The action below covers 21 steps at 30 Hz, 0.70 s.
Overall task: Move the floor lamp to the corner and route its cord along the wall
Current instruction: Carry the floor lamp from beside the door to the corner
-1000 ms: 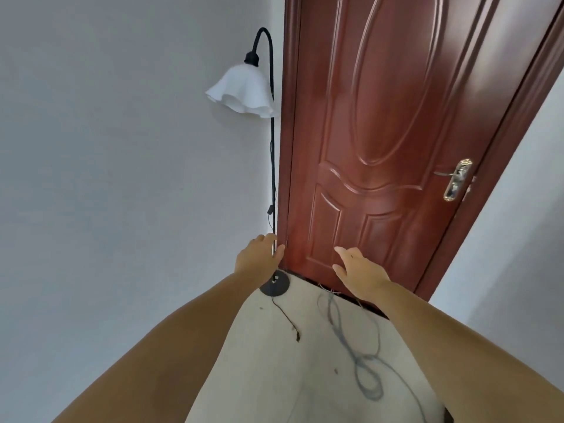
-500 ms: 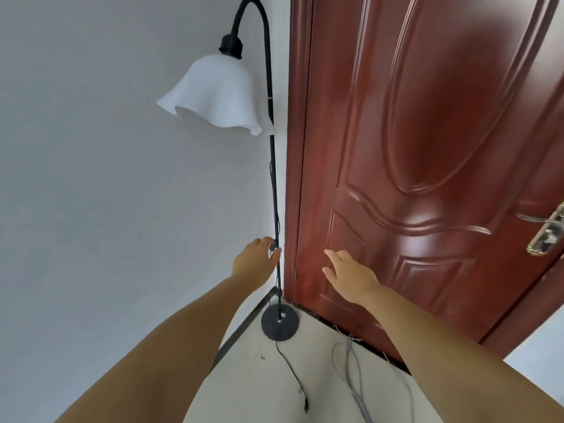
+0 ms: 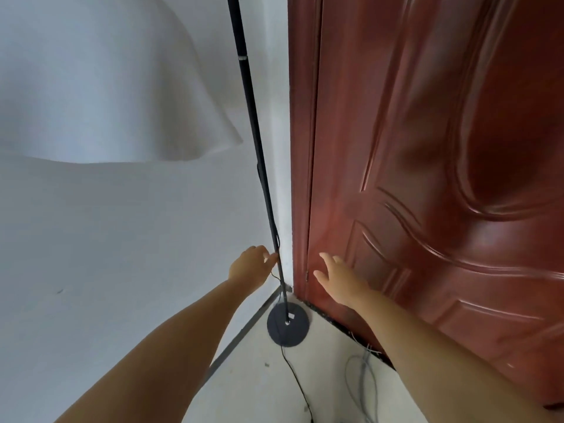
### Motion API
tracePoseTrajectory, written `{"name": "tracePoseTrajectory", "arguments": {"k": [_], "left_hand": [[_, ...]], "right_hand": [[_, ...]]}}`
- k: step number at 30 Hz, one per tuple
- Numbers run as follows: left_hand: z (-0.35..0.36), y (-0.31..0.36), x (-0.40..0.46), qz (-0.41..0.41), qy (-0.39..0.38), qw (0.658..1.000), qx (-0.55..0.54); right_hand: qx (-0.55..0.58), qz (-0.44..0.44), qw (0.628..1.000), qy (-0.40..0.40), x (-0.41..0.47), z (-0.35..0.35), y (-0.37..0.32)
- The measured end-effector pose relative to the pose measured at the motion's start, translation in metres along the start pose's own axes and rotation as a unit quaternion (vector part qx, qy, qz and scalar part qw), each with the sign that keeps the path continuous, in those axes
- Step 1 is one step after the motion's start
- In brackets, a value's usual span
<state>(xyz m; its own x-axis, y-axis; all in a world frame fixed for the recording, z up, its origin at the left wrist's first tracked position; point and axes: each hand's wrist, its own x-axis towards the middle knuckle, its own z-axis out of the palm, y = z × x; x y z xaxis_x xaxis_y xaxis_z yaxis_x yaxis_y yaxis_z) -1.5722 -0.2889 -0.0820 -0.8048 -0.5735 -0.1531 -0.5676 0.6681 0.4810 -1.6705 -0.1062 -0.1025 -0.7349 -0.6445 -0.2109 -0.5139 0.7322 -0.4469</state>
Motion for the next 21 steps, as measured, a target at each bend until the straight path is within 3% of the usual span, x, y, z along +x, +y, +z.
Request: {"name": "tracePoseTrajectory", "arguments": {"k": [6, 11, 14, 16, 21], "left_hand": [[0.04, -0.009, 0.071, -0.15, -0.022, 0.984, -0.092], [0.094, -0.006, 0.127, -0.166, -0.023, 0.968, -0.186], [0.122, -0.011, 0.16, -0.178, 0.039, 0.945, -0.272], [0.133, -0.017, 0.179, -0.184, 0.078, 0.923, -0.33], [0.148, -0.029, 0.203, -0.199, 0.064, 0.883, -0.419]], "right_hand": [[0.064, 0.017, 0.993, -0.099, 0.096, 0.039, 0.03], [0.068, 0.038, 0.984, -0.157, 0.157, 0.108, 0.057], [0.081, 0.055, 0.98, -0.173, 0.193, 0.16, 0.065], [0.101, 0.074, 0.978, -0.169, 0.215, 0.192, 0.066], [0.16, 0.144, 0.965, -0.15, 0.262, 0.258, 0.054]]}}
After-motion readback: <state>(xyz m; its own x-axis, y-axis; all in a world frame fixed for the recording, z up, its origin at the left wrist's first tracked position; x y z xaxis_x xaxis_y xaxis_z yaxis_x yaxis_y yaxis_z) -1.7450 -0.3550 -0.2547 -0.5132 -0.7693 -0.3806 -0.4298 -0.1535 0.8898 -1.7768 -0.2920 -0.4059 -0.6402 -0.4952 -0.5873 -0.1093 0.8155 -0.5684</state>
